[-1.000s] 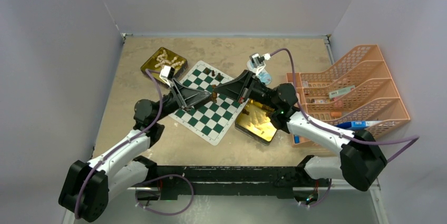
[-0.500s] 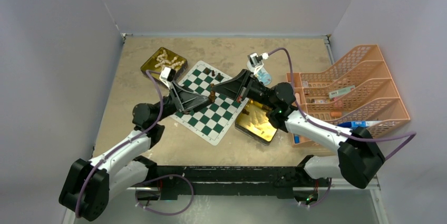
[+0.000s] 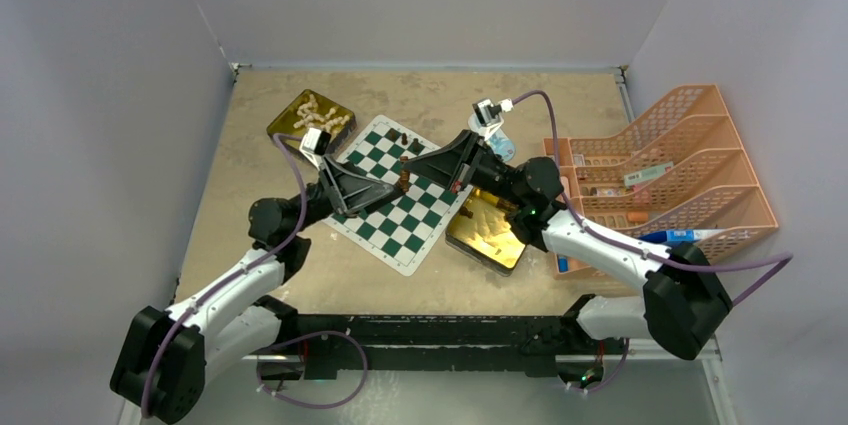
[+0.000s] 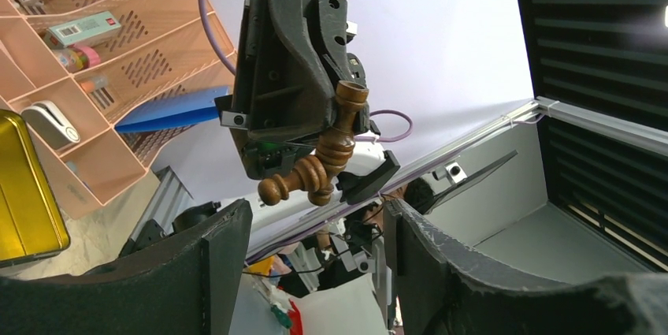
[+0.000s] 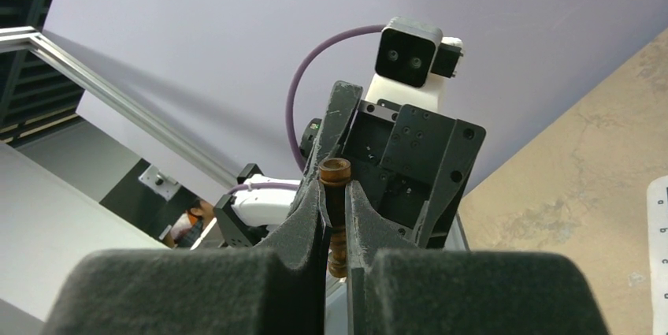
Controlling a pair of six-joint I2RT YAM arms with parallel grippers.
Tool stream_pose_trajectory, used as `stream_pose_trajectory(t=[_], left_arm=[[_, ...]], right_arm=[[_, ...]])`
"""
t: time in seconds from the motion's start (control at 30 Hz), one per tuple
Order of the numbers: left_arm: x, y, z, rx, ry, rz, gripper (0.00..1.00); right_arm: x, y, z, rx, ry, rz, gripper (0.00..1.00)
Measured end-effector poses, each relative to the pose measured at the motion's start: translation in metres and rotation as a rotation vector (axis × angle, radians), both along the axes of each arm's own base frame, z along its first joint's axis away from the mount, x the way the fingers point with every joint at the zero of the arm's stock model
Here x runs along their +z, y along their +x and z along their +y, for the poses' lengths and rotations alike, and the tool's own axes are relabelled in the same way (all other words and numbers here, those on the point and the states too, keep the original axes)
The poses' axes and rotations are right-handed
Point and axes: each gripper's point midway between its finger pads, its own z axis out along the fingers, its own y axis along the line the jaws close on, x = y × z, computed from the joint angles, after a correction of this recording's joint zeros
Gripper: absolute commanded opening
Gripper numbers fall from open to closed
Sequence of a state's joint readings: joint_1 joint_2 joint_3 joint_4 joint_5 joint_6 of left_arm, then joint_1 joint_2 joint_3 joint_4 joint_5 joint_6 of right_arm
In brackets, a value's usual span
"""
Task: Set up the chess pieces on the board
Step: Pick up the chess piece from the storage box.
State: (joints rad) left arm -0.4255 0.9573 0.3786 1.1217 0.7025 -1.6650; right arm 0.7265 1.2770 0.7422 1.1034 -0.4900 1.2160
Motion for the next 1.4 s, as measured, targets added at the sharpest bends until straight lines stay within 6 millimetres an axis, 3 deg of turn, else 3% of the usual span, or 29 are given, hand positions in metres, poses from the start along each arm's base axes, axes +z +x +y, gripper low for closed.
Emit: stream_pose_trajectory(t=[0.47,0.87,1.4], left_arm=[[-0.003,0.006,-0.001,0.009,-0.003,0.01,0.6],[0.001,0.009,-0.001,-0.003,-0.047,0.032,0.5],[-0.021,0.008,0.001,0.009,-0.03,0.085,0.48]], right_arm=[[0.009,-0.01,0.0,0.05,0.043,0.016,0.0],[-0.017,-0.006,0.008,0.076,0.011,0.079,0.0],[-0.03,0.001,0.004,0.062,0.004,0.108,0.0]])
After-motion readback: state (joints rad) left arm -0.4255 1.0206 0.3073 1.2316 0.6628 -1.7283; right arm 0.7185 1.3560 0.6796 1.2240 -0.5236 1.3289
